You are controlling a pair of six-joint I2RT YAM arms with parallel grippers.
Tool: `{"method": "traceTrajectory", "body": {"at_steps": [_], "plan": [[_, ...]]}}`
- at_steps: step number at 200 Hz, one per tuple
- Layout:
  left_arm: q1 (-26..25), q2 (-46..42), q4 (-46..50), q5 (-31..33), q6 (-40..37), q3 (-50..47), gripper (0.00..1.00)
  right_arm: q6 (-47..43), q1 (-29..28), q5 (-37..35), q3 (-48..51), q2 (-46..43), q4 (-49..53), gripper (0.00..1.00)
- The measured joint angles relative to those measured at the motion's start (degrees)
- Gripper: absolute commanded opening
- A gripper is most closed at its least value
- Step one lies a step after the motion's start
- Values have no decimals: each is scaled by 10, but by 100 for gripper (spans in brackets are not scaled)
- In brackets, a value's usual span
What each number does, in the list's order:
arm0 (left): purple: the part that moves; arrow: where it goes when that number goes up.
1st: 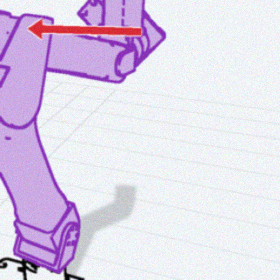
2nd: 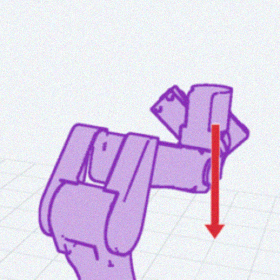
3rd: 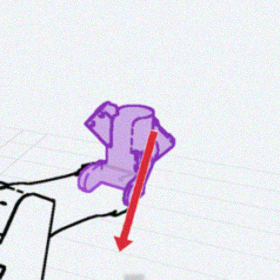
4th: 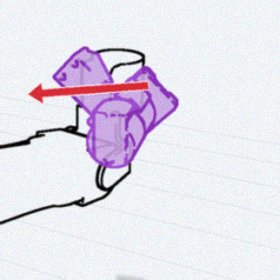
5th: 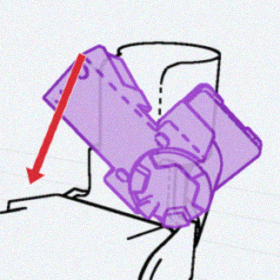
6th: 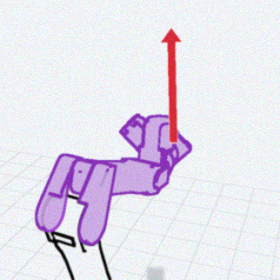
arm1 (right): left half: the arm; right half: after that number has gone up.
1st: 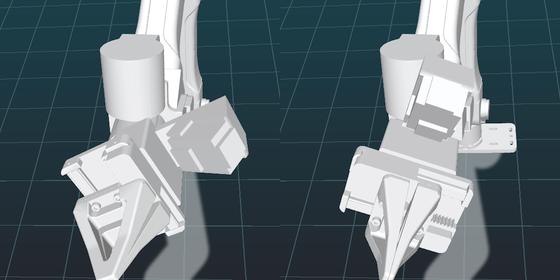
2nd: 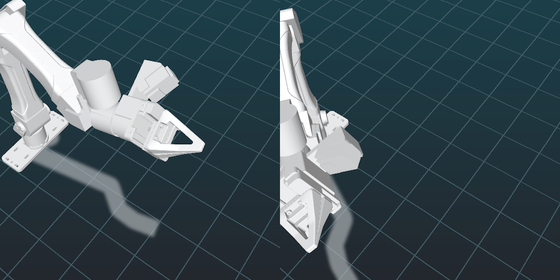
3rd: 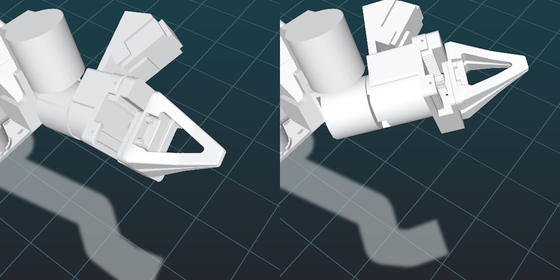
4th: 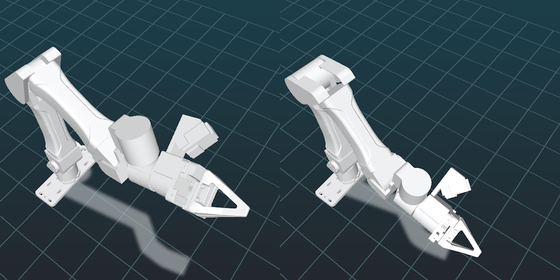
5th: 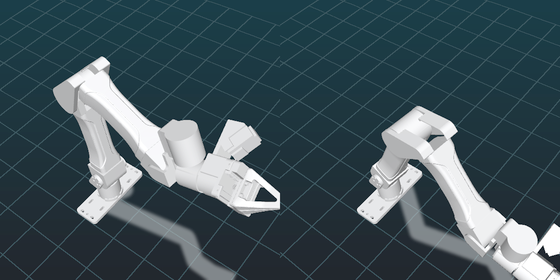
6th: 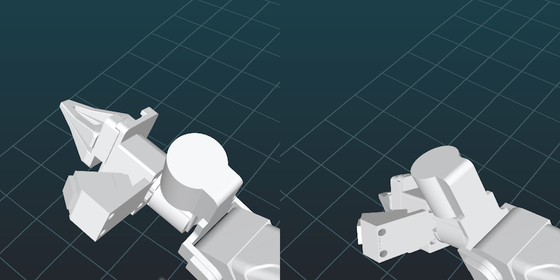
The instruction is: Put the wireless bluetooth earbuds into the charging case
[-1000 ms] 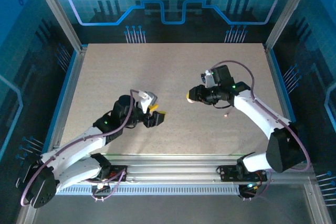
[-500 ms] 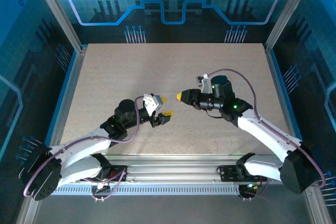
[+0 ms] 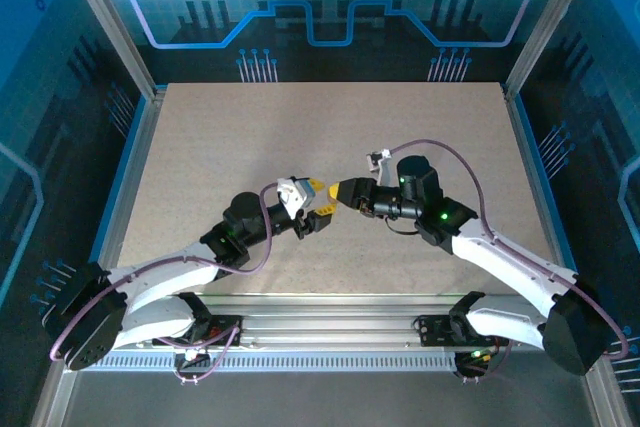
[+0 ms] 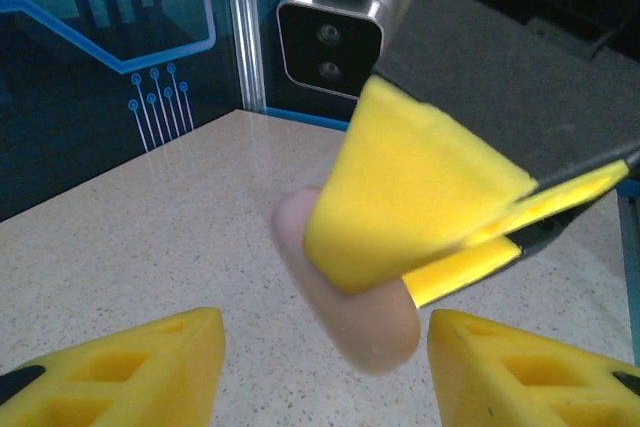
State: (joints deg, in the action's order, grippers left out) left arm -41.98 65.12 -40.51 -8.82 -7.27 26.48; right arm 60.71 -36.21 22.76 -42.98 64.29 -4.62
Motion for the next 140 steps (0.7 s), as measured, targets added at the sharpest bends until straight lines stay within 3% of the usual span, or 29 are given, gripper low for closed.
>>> {"method": "traceTrajectory", "body": {"at_steps": [140], "plan": [[-7,30,-65,14,70,0,39,13,-17,-28,7,-1,-36,38]]}}
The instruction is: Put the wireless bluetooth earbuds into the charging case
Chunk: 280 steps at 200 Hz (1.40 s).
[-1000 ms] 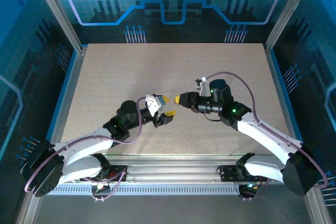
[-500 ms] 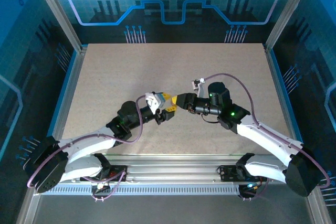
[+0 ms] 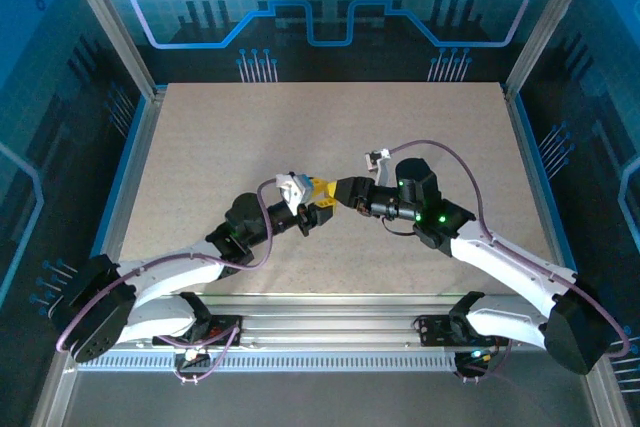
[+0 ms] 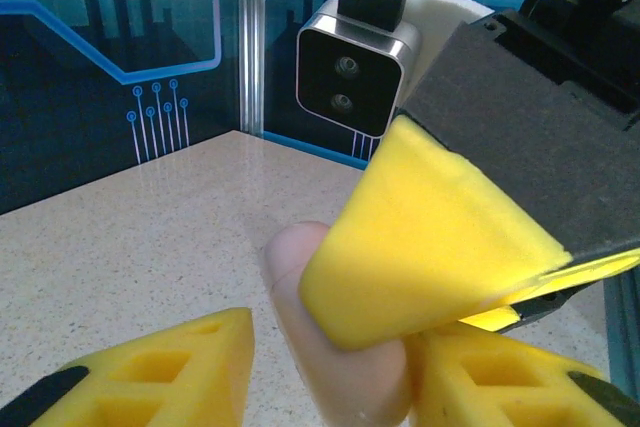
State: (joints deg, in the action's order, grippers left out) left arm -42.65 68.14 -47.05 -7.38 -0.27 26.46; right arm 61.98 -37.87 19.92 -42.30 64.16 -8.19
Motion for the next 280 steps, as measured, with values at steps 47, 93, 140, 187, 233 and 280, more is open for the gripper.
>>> {"method": "traceTrajectory", "body": {"at_steps": [47,93,140,187,233,280], "plan": [[-2,2,-8,1,18,0,23,0,-1,-9,0,0,-6,48],[-2,2,0,1,33,0,19,-59,-2,-16,-4,-6,17,68],[23,0,-1,-35,74,0,17,-188,58,24,-5,-58,25,62],[62,14,-104,-115,140,-3,15,-322,161,157,-19,-68,23,51],[63,45,-192,-195,169,-4,14,-523,181,286,-115,-34,111,52],[63,59,-242,-240,184,-4,14,-716,181,367,-189,6,240,51]]}}
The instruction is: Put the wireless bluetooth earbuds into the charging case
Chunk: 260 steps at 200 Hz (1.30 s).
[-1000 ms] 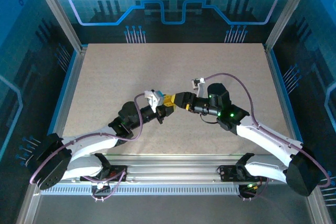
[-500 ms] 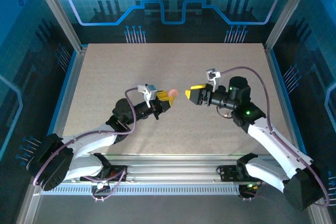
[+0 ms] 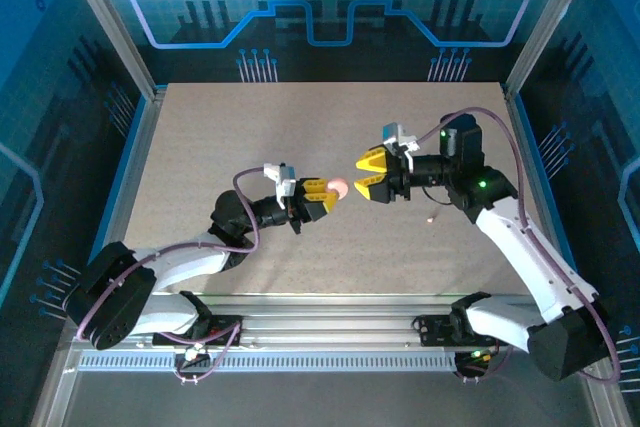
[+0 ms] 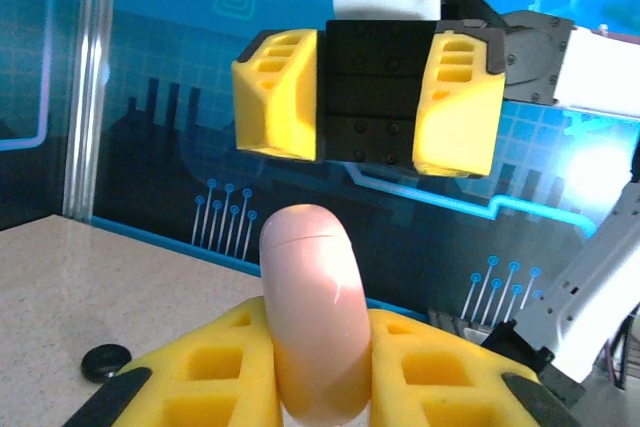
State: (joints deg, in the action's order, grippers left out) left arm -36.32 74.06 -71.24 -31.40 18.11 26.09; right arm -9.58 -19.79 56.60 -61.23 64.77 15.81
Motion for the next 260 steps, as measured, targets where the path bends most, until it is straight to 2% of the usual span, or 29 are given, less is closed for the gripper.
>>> {"method": "traceTrajectory", "body": {"at_steps": [37,98,152,242,260], "plan": [[0,13,-27,-19,14,0,14,-89,0,27,-29,30,76,50],[0,20,-50,-30,26,0,14,-166,-7,56,-79,84,158,43],[0,20,-50,-31,26,0,14,-207,-24,82,-115,126,212,40],[0,20,-50,-36,26,0,15,-256,-38,99,-151,167,278,28],[0,20,-50,-37,26,0,15,-263,-38,99,-154,170,283,19]]}}
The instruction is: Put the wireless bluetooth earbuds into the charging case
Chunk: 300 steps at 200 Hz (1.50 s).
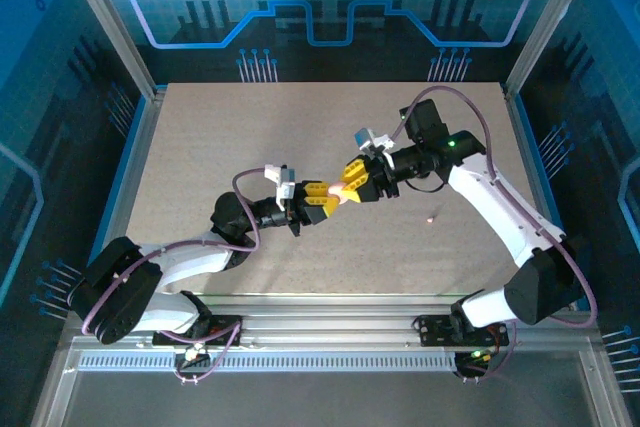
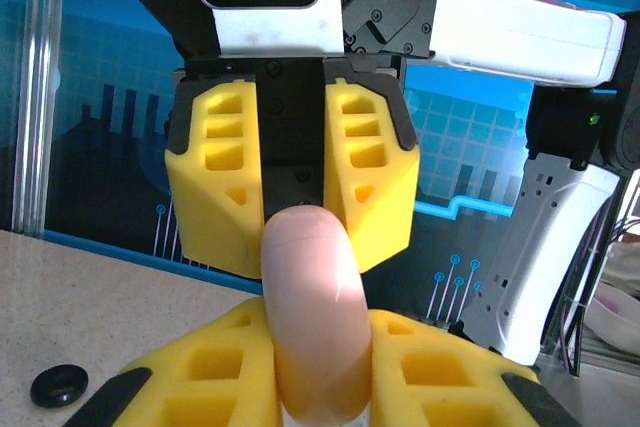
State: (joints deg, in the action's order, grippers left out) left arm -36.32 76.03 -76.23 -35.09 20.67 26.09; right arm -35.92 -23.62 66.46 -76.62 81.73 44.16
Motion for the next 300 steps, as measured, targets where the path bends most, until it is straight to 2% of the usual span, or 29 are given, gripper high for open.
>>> {"method": "traceTrajectory", "body": {"at_steps": [13,28,71,89,130,160,182,231,300], "plan": [[1,0,0,-4,0,0,15,-4,0,-1,-3,0,6,11],[2,0,0,-6,-1,0,19,-5,1,-7,-8,0,14,10],[2,-17,40,-1,-24,0,57,-13,-2,-47,-18,-2,38,9],[2,-48,91,3,-59,0,63,-16,-3,-88,-20,-11,52,9],[2,-133,282,3,-174,12,64,-34,-21,-205,-37,-49,90,9],[2,-169,438,3,-271,49,63,-61,-70,-301,-50,-68,114,9],[2,-180,509,3,-320,65,61,-76,-107,-355,-56,-70,128,9],[-10,-178,584,3,-369,71,56,-92,-159,-405,-61,-69,134,9],[-28,-175,591,3,-375,74,50,-92,-166,-390,-63,-56,132,9]]}}
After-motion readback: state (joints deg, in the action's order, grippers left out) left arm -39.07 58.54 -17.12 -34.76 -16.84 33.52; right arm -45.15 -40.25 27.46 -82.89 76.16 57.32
